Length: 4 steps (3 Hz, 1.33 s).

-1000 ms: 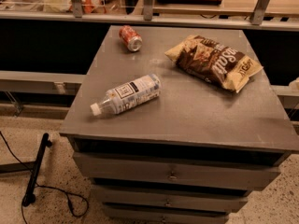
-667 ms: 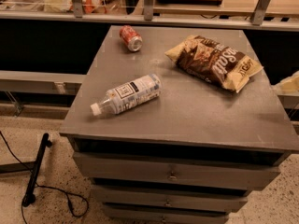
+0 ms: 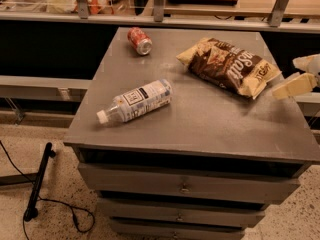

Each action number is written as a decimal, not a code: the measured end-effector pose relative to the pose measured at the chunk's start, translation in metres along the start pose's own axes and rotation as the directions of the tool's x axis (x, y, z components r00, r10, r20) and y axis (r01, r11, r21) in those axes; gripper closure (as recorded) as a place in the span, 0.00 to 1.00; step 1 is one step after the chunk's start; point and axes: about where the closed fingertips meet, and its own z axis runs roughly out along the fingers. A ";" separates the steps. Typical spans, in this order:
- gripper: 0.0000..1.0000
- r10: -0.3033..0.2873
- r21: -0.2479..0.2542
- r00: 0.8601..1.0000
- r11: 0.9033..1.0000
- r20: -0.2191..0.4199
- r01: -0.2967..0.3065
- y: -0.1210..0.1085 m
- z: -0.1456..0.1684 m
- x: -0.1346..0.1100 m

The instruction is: Move brown chip bag near blue plastic bottle

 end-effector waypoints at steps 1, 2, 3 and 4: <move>0.00 -0.026 -0.077 0.998 0.997 0.058 0.030 0.010 0.028 -0.016; 0.00 -0.046 -0.140 0.992 0.988 0.115 0.062 0.020 0.062 -0.033; 0.00 -0.066 -0.168 0.987 0.982 0.146 0.090 0.028 0.090 -0.047; 0.18 -0.082 -0.161 0.985 0.981 0.151 0.107 0.031 0.105 -0.053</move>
Offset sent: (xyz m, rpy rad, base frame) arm 0.0580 0.0965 -0.0232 0.1751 -0.0729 0.2302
